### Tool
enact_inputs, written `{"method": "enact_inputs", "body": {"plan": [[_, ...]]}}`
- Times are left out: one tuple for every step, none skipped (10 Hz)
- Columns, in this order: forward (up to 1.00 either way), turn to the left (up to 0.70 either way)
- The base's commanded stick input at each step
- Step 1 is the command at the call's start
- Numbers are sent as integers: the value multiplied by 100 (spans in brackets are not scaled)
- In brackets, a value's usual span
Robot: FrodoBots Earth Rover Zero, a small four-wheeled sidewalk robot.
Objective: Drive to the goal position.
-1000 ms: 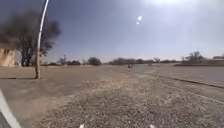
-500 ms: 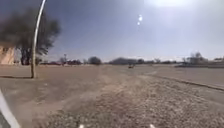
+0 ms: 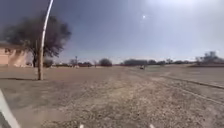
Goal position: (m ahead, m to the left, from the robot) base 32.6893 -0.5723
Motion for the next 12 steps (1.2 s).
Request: {"method": "enact_inputs", "body": {"plan": [[70,0],[70,0],[70,0],[70,0],[70,0],[70,0],[70,0],[70,0],[70,0],[70,0],[70,0],[70,0]]}}
